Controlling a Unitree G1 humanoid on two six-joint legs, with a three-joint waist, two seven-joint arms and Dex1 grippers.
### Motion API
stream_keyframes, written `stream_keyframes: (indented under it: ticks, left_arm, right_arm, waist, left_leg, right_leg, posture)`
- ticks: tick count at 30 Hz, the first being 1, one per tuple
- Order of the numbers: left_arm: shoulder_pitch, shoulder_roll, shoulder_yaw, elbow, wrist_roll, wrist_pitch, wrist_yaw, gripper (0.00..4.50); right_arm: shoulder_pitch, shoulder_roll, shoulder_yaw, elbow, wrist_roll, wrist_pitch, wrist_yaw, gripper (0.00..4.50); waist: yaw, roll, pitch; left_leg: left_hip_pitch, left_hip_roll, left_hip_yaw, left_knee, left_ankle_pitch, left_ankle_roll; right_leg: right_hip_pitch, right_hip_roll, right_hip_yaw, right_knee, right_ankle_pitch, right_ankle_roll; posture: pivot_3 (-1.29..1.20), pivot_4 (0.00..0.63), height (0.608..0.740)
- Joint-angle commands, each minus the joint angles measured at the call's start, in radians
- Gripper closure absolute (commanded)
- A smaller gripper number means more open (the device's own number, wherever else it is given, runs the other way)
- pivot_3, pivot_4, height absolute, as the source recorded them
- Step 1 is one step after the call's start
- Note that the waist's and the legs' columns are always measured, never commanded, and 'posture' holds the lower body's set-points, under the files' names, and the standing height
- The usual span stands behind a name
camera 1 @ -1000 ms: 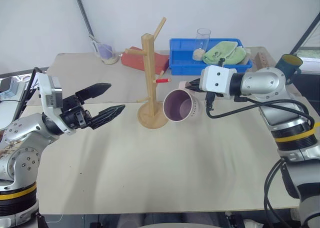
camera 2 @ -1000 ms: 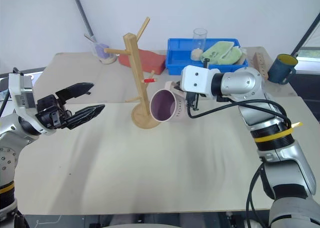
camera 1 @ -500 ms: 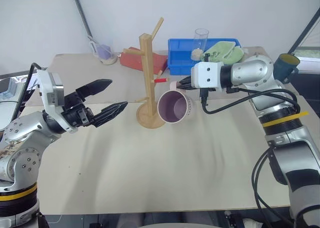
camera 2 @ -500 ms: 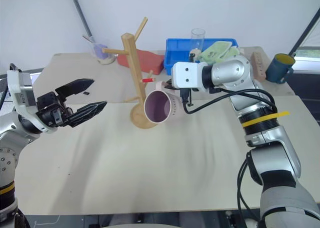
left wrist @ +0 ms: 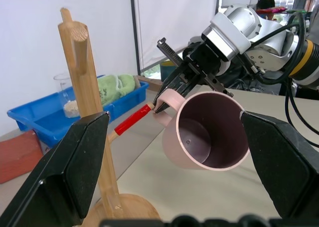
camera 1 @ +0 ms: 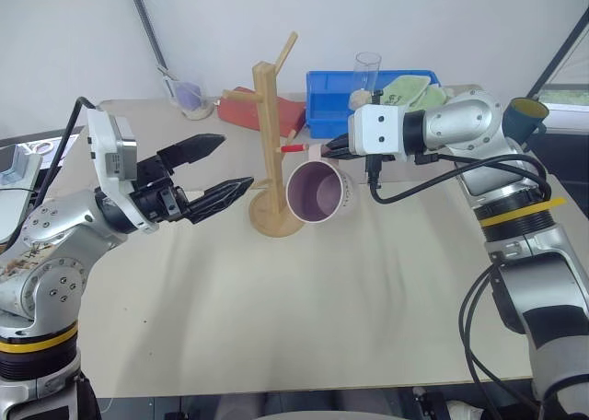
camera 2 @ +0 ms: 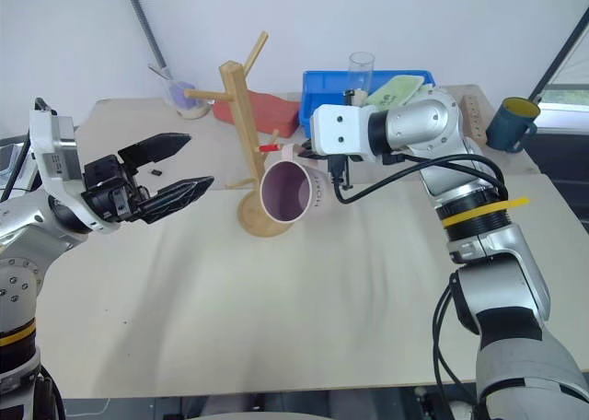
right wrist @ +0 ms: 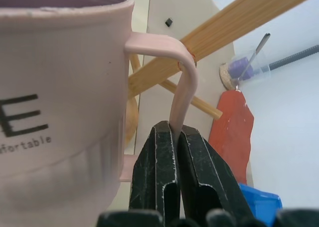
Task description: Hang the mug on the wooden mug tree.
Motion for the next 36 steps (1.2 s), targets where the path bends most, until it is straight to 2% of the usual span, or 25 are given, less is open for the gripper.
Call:
stream_keyframes:
  ticks: [1,8,17,29,36]
  left_arm:
    - [0.003,0.016,0.015,0.012,0.021,-0.029,-0.023,0.00]
    - [0.057,0.023,0.032,0.048,0.057,-0.076,-0.086,0.00]
    - [0.097,0.015,0.041,0.066,0.069,-0.119,-0.132,0.00]
    - [0.047,-0.011,0.046,0.029,-0.034,-0.073,-0.101,0.00]
    - [0.036,-0.007,0.028,0.005,-0.045,-0.062,-0.087,0.00]
  right_arm:
    - [-0.048,0.003,-0.030,-0.006,0.003,-0.020,0.007,4.48]
    - [-0.078,0.020,-0.021,0.016,-0.004,-0.029,0.019,4.48]
    - [-0.163,0.062,0.002,0.156,-0.058,-0.108,0.014,4.48]
    - [-0.242,0.122,0.021,0.321,-0.127,-0.199,0.010,4.48]
    - [-0.253,0.145,0.004,0.342,-0.122,-0.200,0.011,4.48]
  waist:
    - [-0.001,0.000,0.000]
    - [0.000,0.000,0.000]
    - [0.000,0.000,0.000]
    - [0.000,0.000,0.000]
    - [0.000,0.000,0.000]
  left_leg:
    - [0.000,0.000,0.000,0.000,0.000,0.000]
    - [0.000,0.000,0.000,0.000,0.000,0.000]
    - [0.000,0.000,0.000,0.000,0.000,0.000]
    - [0.000,0.000,0.000,0.000,0.000,0.000]
    - [0.000,0.000,0.000,0.000,0.000,0.000]
  right_leg:
    - [0.000,0.000,0.000,0.000,0.000,0.000]
    - [0.000,0.000,0.000,0.000,0.000,0.000]
    - [-0.001,0.000,0.000,0.000,-0.004,-0.007]
    - [-0.001,0.000,0.000,0.001,-0.004,-0.006]
    - [0.000,0.000,0.000,0.001,0.000,0.000]
  posture:
    - [0.00,0.150,0.721]
    - [0.00,0.150,0.721]
    - [0.00,0.150,0.721]
    - [0.00,0.150,0.721]
    - [0.00,0.150,0.721]
